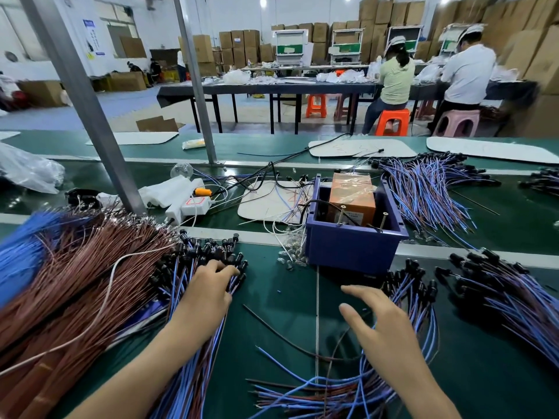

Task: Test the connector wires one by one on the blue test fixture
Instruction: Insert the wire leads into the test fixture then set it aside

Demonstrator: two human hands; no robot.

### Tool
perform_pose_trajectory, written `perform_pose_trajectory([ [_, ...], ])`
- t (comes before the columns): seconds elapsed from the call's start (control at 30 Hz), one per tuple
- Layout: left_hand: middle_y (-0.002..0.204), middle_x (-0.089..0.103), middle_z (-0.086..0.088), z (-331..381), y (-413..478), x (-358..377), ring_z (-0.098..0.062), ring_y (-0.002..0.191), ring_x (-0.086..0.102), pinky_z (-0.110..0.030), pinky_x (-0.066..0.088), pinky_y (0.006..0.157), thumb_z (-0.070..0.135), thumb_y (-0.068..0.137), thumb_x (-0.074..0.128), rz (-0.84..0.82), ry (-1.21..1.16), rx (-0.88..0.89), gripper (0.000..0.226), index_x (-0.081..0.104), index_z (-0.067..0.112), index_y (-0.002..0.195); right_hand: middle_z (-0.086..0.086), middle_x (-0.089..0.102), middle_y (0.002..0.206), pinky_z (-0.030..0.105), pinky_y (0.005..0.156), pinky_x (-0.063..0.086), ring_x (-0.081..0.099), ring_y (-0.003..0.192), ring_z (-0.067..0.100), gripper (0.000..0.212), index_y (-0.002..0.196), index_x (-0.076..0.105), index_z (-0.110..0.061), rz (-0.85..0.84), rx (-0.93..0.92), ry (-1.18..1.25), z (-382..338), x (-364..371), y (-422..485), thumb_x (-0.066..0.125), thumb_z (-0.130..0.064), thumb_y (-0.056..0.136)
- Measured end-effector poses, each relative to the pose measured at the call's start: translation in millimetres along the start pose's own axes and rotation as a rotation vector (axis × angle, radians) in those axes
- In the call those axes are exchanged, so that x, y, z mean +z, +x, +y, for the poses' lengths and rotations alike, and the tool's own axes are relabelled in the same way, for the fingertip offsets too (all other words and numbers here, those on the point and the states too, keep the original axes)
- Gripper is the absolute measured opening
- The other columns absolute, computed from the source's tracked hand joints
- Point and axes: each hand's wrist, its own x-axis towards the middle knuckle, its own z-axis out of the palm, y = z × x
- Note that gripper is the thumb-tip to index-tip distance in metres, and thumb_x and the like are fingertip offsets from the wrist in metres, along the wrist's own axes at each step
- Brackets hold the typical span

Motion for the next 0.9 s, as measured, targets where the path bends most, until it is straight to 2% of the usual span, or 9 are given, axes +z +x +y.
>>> perform_pose_trajectory([
  [0.13,0.108,0.055,-0.003,0.2,0.6,-1.6,-0.021,0.102,0.05,-0.033,0.048,0.081,0.002,0.084,0.051,0.012,-0.009,0.013,0.051,0.054,0.022,0.131,-0.03,0.051,0.107,-0.007,0.076,0.03,0.041,0.094,-0.022,0.024,0.117,0.062,-0.03,0.002,0.031,0.083,-0.6,5.4,-2.5,0.06,-0.028,0.093],
  [0.2,0.103,0.06,0.0,2.4,-0.3,-3.6,-0.018,0.096,0.056,-0.031,0.049,0.083,0.006,0.086,0.057,0.071,-0.095,0.039,0.038,0.063,0.019,0.12,-0.035,0.05,0.104,-0.007,0.076,0.03,0.042,0.093,-0.025,0.02,0.111,0.062,-0.033,-0.005,0.048,0.124,-0.8,8.0,-3.9,0.06,-0.028,0.093],
  [0.3,0.087,0.067,0.007,10.0,1.5,-10.9,-0.002,0.073,0.057,-0.007,0.04,0.072,0.007,0.083,0.068,0.222,-0.283,0.081,0.016,0.072,0.017,0.094,-0.027,0.065,0.096,0.002,0.076,0.041,0.058,0.092,-0.013,0.013,0.098,0.066,-0.036,0.0,0.105,0.29,-6.0,11.6,-5.5,0.061,-0.025,0.092],
  [0.37,0.087,0.068,0.006,13.8,5.2,-12.3,-0.002,0.072,0.058,-0.011,0.044,0.073,0.013,0.082,0.072,0.237,-0.33,0.084,0.019,0.069,0.021,0.099,-0.016,0.073,0.086,0.012,0.076,0.049,0.066,0.086,-0.003,0.015,0.091,0.07,-0.033,-0.03,0.158,0.446,-13.5,16.8,-5.9,0.061,-0.021,0.092],
  [0.43,0.1,0.065,0.004,17.5,9.5,-8.6,-0.014,0.087,0.06,-0.028,0.049,0.083,0.03,0.083,0.071,0.1,-0.233,0.058,0.038,0.058,0.026,0.119,-0.005,0.075,0.083,0.02,0.071,0.054,0.07,0.078,0.007,0.016,0.091,0.072,-0.025,-0.12,0.222,0.581,-23.8,24.8,-6.9,0.059,-0.015,0.093],
  [0.5,0.117,0.059,0.003,23.9,13.0,-0.5,-0.02,0.108,0.056,-0.035,0.048,0.089,0.04,0.086,0.064,-0.1,0.035,0.026,0.05,0.046,0.031,0.131,0.005,0.074,0.08,0.022,0.065,0.054,0.07,0.071,0.014,0.017,0.093,0.071,-0.018,-0.201,0.269,0.645,-31.6,34.3,-8.5,0.056,-0.01,0.094],
  [0.57,0.126,0.054,0.0,30.1,15.3,10.1,-0.024,0.116,0.054,-0.037,0.047,0.09,0.031,0.091,0.057,-0.207,0.223,0.034,0.048,0.039,0.028,0.135,0.008,0.072,0.079,0.024,0.063,0.053,0.068,0.066,0.016,0.017,0.093,0.07,-0.015,-0.245,0.302,0.669,-34.9,42.8,-9.9,0.054,-0.009,0.096],
  [0.73,0.127,0.037,-0.006,39.7,19.3,17.6,-0.028,0.098,0.063,-0.035,0.04,0.062,0.004,0.087,0.056,-0.192,0.432,0.046,0.047,0.039,0.022,0.128,0.005,0.071,0.074,0.027,0.065,0.055,0.067,0.067,0.017,0.018,0.096,0.069,-0.011,-0.294,0.386,0.74,-29.3,46.1,-12.5,0.052,-0.01,0.097],
  [0.9,0.122,0.046,-0.007,35.2,28.8,9.9,-0.028,0.108,0.059,-0.033,0.037,0.067,-0.001,0.086,0.054,-0.199,0.563,0.012,0.039,0.047,0.015,0.121,0.01,0.073,0.08,0.029,0.071,0.056,0.067,0.069,0.018,0.019,0.098,0.07,-0.01,-0.279,0.421,0.756,-22.6,39.4,-12.5,0.051,-0.011,0.098],
])
